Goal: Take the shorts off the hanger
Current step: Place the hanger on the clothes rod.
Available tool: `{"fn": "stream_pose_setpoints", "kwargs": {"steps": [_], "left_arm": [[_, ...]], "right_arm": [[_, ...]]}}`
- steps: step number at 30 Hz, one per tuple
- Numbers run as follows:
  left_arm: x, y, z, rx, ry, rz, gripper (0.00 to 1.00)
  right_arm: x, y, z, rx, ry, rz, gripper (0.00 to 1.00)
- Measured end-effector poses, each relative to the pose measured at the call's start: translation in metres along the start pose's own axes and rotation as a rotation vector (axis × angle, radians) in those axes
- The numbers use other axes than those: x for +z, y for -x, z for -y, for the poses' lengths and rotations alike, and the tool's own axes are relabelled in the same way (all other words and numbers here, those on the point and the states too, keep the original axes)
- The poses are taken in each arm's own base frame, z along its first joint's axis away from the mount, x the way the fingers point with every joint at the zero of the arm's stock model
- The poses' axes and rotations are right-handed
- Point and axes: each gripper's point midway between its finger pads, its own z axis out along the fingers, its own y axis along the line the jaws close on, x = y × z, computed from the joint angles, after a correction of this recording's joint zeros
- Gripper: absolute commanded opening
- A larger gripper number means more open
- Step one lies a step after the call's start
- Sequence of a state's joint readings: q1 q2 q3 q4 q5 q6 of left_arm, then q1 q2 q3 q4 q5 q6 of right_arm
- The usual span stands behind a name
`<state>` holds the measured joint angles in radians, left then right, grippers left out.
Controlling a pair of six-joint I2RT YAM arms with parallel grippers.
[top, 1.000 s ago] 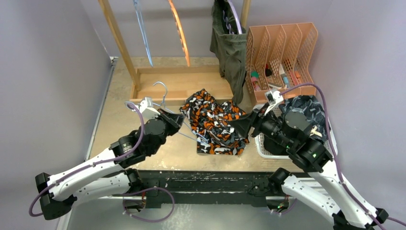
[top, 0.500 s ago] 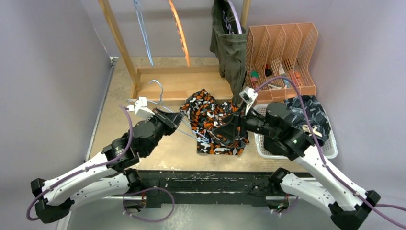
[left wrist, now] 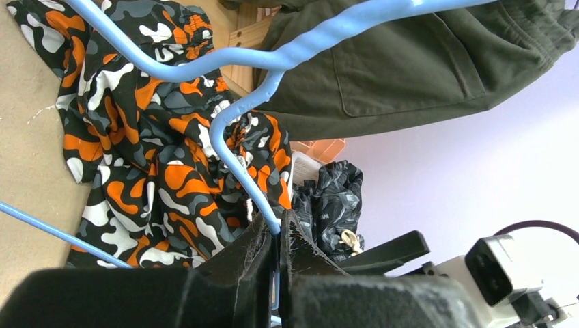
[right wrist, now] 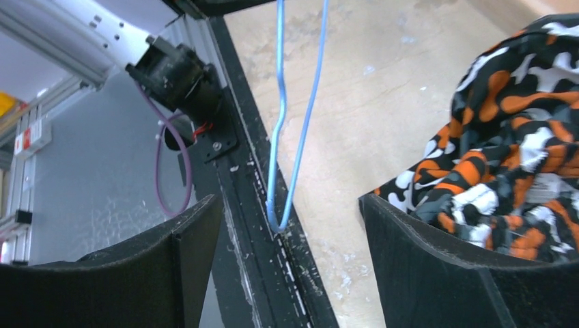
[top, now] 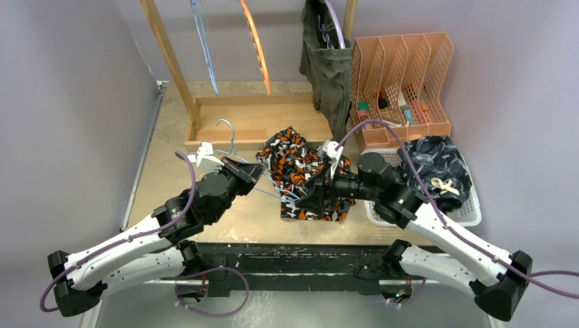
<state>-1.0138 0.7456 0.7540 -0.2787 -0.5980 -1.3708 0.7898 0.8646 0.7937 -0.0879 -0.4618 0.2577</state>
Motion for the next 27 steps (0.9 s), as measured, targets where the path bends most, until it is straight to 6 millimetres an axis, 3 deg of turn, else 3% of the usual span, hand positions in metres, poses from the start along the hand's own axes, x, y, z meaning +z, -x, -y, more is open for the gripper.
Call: {"fn": "stream_pose_setpoints", "kwargs": {"steps": [6, 9, 13, 17, 22, 26, 27], "left_arm": [[0.0, 0.0, 0.0, -0.007, 0.002, 0.0, 0.0], [0.002, -0.002, -0.001, -0.002, 0.008, -0.002, 0.0], [0.003, -0.004, -0.003, 0.002, 0.013, -0.008, 0.0], [0.003, -0.004, -0.003, 0.002, 0.012, -0.011, 0.0], [0.003, -0.004, -0.003, 0.004, 0.014, -0.011, 0.0], [0.002, -0.005, -0.004, 0.006, 0.016, -0.014, 0.01], [0.002, -0.005, -0.004, 0.005, 0.016, -0.016, 0.07]], "right_arm": [[0.018, -0.017, -0.012, -0.02, 0.051, -0.065, 0.62], [0.027, -0.025, -0.013, -0.024, 0.044, -0.094, 0.6], [0.037, -0.035, -0.01, -0.025, 0.026, -0.137, 0.48], [0.047, -0.039, -0.01, -0.032, 0.023, -0.173, 0.3], [0.049, -0.044, -0.009, -0.044, 0.013, -0.196, 0.0], [0.046, -0.044, -0.007, -0.047, -0.008, -0.193, 0.0], [0.045, -0.043, -0.008, -0.047, -0.008, -0.189, 0.0]]}}
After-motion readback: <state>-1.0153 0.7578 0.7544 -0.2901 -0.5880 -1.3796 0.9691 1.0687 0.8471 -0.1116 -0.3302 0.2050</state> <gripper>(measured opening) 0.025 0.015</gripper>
